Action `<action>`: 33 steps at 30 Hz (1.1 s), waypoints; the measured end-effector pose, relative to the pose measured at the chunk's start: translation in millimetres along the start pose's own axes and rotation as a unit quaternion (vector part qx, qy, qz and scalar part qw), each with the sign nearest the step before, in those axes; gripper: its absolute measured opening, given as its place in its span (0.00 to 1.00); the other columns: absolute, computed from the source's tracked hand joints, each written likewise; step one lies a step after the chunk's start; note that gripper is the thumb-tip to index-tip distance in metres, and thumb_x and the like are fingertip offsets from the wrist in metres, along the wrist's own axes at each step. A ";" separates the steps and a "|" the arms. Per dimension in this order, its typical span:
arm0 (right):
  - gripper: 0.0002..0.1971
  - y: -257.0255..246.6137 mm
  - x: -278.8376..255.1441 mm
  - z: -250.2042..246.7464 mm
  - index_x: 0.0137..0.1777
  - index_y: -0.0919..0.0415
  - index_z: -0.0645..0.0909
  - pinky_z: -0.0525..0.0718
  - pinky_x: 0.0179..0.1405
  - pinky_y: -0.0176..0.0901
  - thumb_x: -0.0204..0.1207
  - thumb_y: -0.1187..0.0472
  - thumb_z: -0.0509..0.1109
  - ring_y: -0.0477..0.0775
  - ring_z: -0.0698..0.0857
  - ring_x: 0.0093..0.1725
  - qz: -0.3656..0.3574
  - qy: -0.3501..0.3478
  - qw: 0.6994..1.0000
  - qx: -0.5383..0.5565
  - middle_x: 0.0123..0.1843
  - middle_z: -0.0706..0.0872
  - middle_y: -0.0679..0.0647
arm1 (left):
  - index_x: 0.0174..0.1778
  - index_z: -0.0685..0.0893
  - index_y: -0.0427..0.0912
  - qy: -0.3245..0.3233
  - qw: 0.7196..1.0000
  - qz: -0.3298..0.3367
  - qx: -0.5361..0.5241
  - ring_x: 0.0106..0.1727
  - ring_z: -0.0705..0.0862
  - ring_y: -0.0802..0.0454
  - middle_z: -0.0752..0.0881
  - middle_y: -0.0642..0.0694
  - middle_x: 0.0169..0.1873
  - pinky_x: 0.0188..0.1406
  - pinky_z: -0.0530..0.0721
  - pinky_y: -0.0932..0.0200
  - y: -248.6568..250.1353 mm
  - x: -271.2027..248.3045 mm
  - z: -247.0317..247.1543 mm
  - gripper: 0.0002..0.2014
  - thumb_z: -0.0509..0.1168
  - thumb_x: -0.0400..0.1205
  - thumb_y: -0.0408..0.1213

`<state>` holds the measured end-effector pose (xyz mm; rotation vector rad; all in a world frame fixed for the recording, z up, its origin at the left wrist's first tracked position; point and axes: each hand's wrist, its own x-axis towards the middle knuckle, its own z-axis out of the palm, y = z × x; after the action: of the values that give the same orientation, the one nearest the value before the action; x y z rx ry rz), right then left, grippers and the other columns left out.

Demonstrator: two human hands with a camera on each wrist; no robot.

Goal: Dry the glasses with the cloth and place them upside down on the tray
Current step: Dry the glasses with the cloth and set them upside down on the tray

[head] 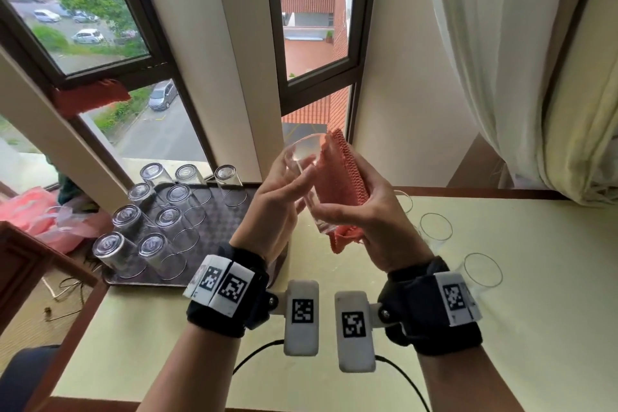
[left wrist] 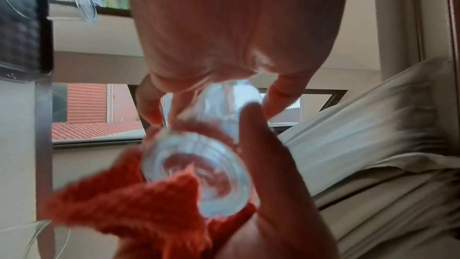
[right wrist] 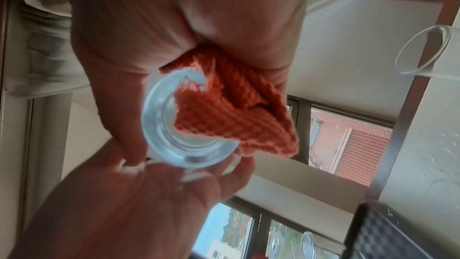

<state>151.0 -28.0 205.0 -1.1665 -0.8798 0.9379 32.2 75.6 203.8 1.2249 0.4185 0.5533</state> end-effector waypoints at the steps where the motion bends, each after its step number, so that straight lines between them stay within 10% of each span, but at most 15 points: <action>1: 0.51 0.9 0.4 2.3 0.84 0.51 0.64 0.86 0.65 0.61 0.60 0.62 0.84 0.56 0.86 0.67 -0.009 0.008 1.000 -0.028 0.70 0.84 0.53 | 0.86 0.52 0.46 0.017 1.000 -0.002 -0.007 0.75 0.80 0.45 0.77 0.42 0.77 0.78 0.72 0.37 0.9 1.2 -0.6 0.46 0.71 0.75 0.40; 5: 0.53 10.8 0.8 7.3 0.86 0.49 0.60 0.86 0.65 0.61 0.62 0.64 0.82 0.55 0.84 0.70 -0.011 -0.001 1.000 -0.021 0.74 0.80 0.51 | 0.86 0.45 0.47 0.023 0.999 0.008 0.024 0.71 0.83 0.48 0.77 0.45 0.74 0.71 0.81 0.40 1.3 2.6 2.4 0.56 0.77 0.70 0.44; 9: 0.45 12.4 -0.1 0.6 0.82 0.54 0.68 0.87 0.63 0.61 0.62 0.71 0.78 0.64 0.86 0.65 0.025 -0.043 0.995 0.081 0.66 0.85 0.60 | 0.74 0.62 0.58 -0.015 0.999 -0.032 0.039 0.69 0.84 0.51 0.84 0.52 0.67 0.65 0.83 0.47 -1.0 -1.9 -1.1 0.46 0.81 0.64 0.60; 14: 0.48 12.5 0.1 3.6 0.79 0.43 0.66 0.86 0.63 0.41 0.62 0.65 0.86 0.39 0.85 0.65 -0.024 0.003 0.997 -0.067 0.62 0.85 0.32 | 0.85 0.50 0.46 0.015 1.000 -0.022 0.013 0.79 0.75 0.45 0.75 0.39 0.77 0.82 0.68 0.41 -3.3 -3.5 -1.3 0.49 0.75 0.74 0.41; 18: 0.57 16.8 -2.1 5.4 0.87 0.47 0.57 0.83 0.69 0.45 0.60 0.61 0.86 0.45 0.80 0.74 -0.013 -0.013 0.995 -0.095 0.74 0.78 0.37 | 0.86 0.41 0.48 0.043 0.999 -0.025 -0.001 0.76 0.78 0.44 0.78 0.38 0.73 0.81 0.70 0.42 -6.1 -4.7 5.7 0.57 0.78 0.72 0.40; 22: 0.47 10.5 -5.1 -1.8 0.83 0.54 0.66 0.88 0.59 0.51 0.62 0.73 0.78 0.58 0.88 0.65 0.023 -0.054 0.998 0.032 0.63 0.88 0.51 | 0.71 0.68 0.49 0.014 0.999 -0.027 -0.021 0.71 0.82 0.51 0.89 0.56 0.61 0.75 0.77 0.46 -7.4 -9.1 8.0 0.26 0.69 0.78 0.43; 26: 0.49 6.3 -7.1 -0.5 0.83 0.53 0.66 0.87 0.64 0.59 0.61 0.69 0.81 0.56 0.87 0.66 0.005 -0.017 1.000 -0.002 0.66 0.87 0.51 | 0.85 0.51 0.46 0.024 0.999 -0.024 -0.026 0.79 0.74 0.47 0.75 0.43 0.78 0.83 0.65 0.37 -2.6 -11.7 2.3 0.50 0.74 0.71 0.42; 33: 0.56 2.1 -4.6 5.9 0.86 0.50 0.61 0.84 0.70 0.53 0.58 0.62 0.85 0.48 0.83 0.71 -0.013 -0.040 0.998 -0.056 0.71 0.83 0.45 | 0.79 0.62 0.39 0.051 0.998 -0.001 -0.033 0.72 0.82 0.46 0.81 0.33 0.69 0.73 0.79 0.46 4.7 -8.0 12.6 0.34 0.70 0.82 0.46</action>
<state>143.6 -30.0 203.6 -1.2169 -1.0202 0.9300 32.3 62.4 212.0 1.1367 0.4846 0.6244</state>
